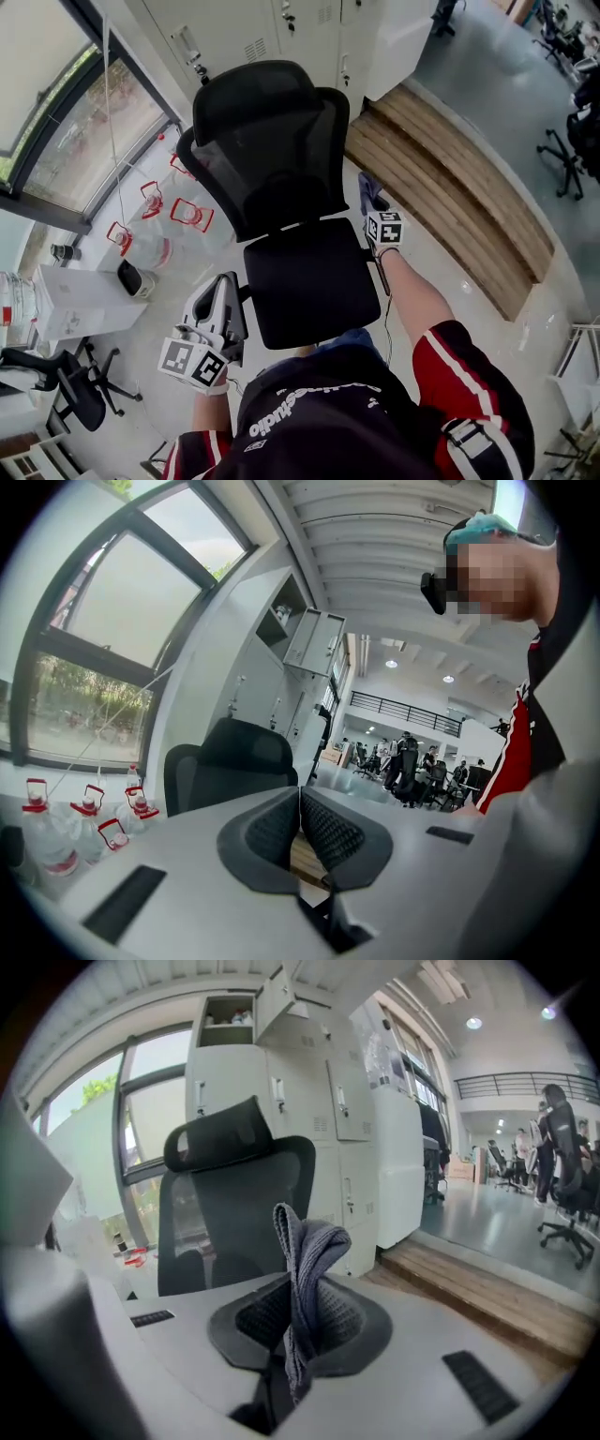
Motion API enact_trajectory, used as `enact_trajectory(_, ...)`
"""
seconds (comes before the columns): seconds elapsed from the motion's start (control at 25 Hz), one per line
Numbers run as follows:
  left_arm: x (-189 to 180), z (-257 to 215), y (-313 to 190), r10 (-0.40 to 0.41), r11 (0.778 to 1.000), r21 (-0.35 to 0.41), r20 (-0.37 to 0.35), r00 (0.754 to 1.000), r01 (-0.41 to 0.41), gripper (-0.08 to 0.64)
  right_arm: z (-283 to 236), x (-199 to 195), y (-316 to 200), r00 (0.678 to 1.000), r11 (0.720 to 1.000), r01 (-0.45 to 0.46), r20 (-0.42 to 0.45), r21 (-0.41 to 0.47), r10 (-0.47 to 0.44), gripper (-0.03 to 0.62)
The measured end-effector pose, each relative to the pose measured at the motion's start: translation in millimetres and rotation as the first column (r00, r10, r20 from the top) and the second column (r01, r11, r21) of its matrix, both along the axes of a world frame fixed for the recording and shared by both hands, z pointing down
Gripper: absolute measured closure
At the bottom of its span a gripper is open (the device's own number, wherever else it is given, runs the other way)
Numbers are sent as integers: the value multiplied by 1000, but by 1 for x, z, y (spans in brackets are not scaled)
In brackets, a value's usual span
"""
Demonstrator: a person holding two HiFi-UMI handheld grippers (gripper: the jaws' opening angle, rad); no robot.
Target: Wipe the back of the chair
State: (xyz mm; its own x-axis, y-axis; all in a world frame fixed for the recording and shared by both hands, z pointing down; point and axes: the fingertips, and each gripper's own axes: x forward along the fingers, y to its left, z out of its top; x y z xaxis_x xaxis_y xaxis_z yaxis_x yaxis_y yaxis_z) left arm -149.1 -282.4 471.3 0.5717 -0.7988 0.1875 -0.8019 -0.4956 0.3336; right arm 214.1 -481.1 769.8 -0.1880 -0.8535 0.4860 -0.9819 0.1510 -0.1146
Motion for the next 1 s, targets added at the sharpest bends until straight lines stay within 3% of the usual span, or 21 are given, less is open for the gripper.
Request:
enact_trajectory(0.24, 27, -32, 8, -29, 998, 63, 5, 1000, 29, 535, -130, -39, 54, 984, 978, 177, -58, 114, -171, 534)
enact_trajectory(0.36, 44, -49, 15, -39, 995, 97, 7, 999, 38, 535, -192, -60, 88, 970, 958, 244, -48, 153, -239, 534)
enact_trajectory(0.6, 82, -73, 45, -34, 991, 133, 11, 999, 33, 535, -298, -121, 188, 900, 876, 412, 35, 252, -434, 534)
enact_trajectory(0.84, 107, -83, 91, -56, 987, 152, 27, 998, 51, 535, -335, -143, 259, 842, 810, 499, 50, 307, -537, 532)
enact_trajectory(1.0, 113, -76, 127, -89, 989, 125, 31, 996, 84, 535, -326, -133, 288, 827, 806, 509, 88, 302, -556, 532)
